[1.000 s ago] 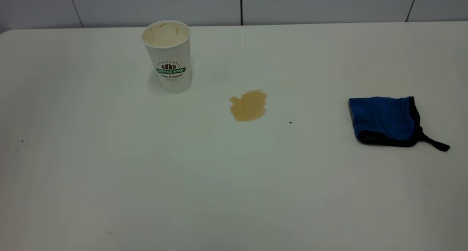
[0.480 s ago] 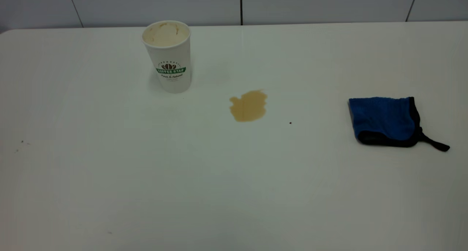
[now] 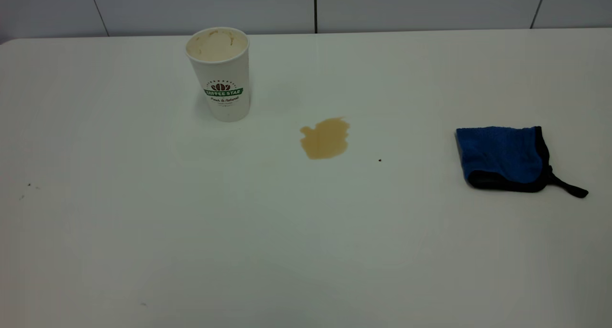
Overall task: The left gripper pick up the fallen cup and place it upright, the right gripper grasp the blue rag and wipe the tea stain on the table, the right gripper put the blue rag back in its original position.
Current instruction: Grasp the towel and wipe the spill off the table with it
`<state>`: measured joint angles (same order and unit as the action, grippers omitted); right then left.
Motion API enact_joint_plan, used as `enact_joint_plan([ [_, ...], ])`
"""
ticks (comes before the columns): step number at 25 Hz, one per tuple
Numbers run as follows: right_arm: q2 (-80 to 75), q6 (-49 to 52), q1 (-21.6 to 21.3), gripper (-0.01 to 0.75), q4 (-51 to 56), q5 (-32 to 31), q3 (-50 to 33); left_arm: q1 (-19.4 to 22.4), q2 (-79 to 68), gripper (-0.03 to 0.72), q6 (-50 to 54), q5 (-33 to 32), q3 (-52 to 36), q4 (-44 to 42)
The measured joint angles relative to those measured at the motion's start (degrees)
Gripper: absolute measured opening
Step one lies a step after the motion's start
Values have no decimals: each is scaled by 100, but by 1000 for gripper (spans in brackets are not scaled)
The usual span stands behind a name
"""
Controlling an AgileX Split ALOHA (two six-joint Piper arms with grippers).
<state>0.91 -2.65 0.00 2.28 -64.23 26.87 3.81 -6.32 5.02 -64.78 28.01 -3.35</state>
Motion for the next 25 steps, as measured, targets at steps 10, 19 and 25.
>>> enact_joint_plan([
  [10,0,0,0,590,0,0,0,0,635,413,-38,5,-8,0],
  [19,0,0,0,590,0,0,0,-252,735,413,-75,-1,-12,0],
  [25,0,0,0,590,0,0,0,-259,735,413,-81,-1,-12,0],
])
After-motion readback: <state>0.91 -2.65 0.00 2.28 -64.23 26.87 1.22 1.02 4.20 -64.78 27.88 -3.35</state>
